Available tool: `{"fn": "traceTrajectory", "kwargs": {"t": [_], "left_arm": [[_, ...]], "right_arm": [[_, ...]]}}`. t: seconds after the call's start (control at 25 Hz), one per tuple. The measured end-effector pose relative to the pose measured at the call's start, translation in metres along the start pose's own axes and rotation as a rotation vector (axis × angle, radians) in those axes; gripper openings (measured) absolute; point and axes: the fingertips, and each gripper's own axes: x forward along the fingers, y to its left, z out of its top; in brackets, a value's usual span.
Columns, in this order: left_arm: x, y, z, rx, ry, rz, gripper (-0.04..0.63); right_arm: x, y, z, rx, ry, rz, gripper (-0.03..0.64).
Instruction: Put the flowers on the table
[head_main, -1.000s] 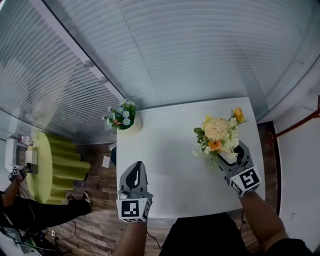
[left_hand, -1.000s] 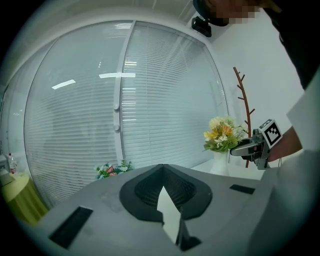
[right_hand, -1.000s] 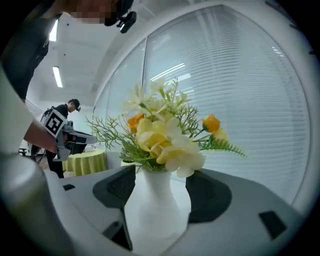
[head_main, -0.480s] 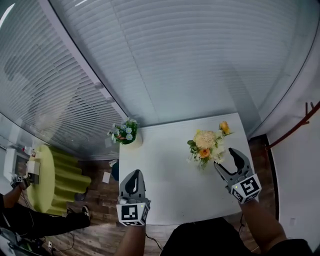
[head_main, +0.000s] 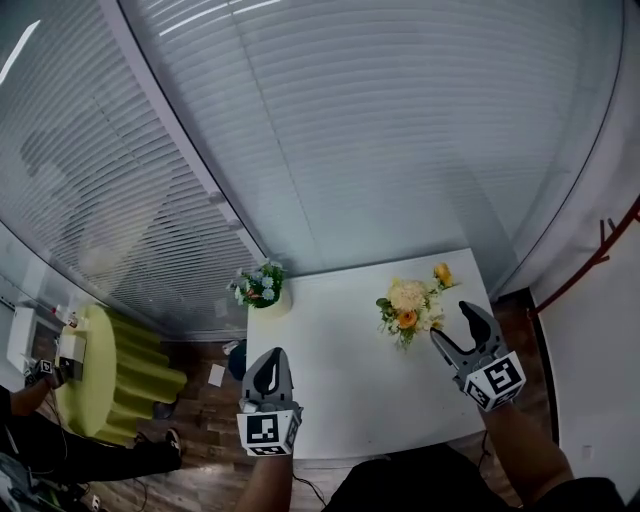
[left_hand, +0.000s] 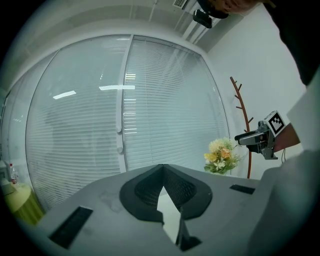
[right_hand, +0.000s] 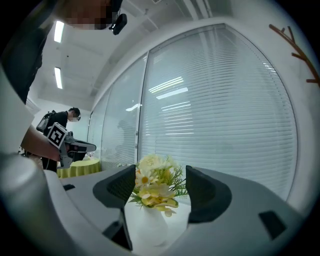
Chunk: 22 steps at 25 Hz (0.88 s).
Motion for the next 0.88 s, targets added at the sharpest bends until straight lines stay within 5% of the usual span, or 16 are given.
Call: {"fn": "traceTrajectory", "kwargs": {"t": [0.72,0.88], "left_arm": [[-0.007,0.004,0.02,0.013,-0.026,0.018,0.004],[-0.008,0.004,0.024,0.012,-0.036,0.026,0.005]], "right_arm": [[-0.009,-0.018,0.042,0.022,-0.054,-0.027,0.308],[-0.013,-0.02,0.045,0.009,-0.061,-0.038,0.2]]}}
